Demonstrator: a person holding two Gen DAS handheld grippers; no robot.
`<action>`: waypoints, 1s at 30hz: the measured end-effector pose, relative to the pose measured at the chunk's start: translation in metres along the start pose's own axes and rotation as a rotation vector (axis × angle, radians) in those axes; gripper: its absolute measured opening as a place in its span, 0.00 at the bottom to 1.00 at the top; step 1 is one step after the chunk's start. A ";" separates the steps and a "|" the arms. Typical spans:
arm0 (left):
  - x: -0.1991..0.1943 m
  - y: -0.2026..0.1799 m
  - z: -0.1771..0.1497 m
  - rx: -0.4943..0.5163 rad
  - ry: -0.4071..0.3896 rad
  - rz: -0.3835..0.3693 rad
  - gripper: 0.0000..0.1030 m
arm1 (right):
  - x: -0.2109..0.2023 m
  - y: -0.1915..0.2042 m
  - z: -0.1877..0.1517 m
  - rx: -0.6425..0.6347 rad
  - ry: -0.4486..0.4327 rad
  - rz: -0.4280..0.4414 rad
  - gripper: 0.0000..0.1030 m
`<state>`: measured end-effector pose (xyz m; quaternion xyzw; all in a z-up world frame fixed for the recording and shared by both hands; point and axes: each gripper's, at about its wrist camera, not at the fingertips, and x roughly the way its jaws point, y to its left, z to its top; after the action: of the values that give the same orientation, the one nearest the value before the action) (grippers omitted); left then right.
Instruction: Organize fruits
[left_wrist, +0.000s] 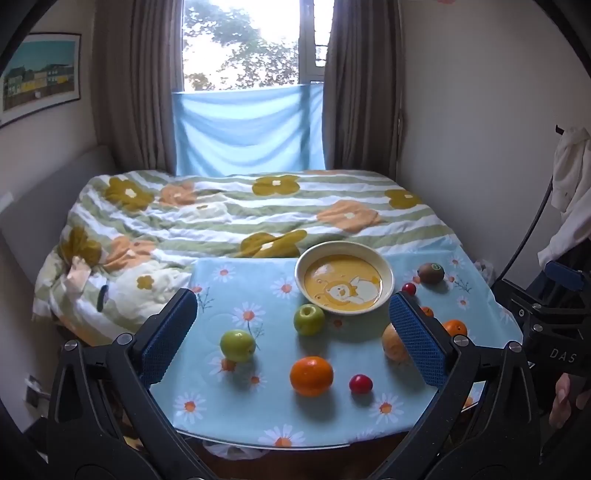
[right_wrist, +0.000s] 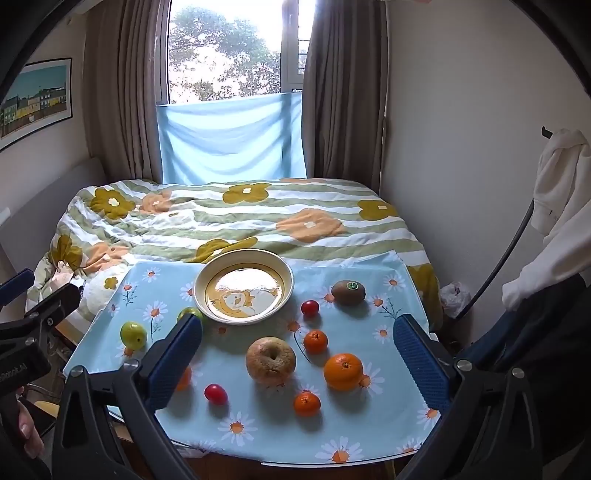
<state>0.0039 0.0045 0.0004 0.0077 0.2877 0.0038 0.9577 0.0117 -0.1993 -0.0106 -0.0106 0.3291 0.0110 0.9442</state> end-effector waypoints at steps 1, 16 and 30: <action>0.000 -0.001 0.000 0.003 0.000 0.002 1.00 | 0.000 0.001 0.000 -0.001 -0.001 0.001 1.00; -0.001 0.002 -0.002 0.004 0.001 -0.002 1.00 | 0.000 0.006 -0.002 -0.006 0.001 0.007 1.00; -0.001 0.003 -0.001 -0.002 0.002 -0.001 1.00 | 0.000 0.006 -0.001 -0.008 0.001 0.007 1.00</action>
<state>0.0027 0.0075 0.0006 0.0068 0.2889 0.0037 0.9573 0.0108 -0.1936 -0.0119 -0.0133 0.3294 0.0156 0.9440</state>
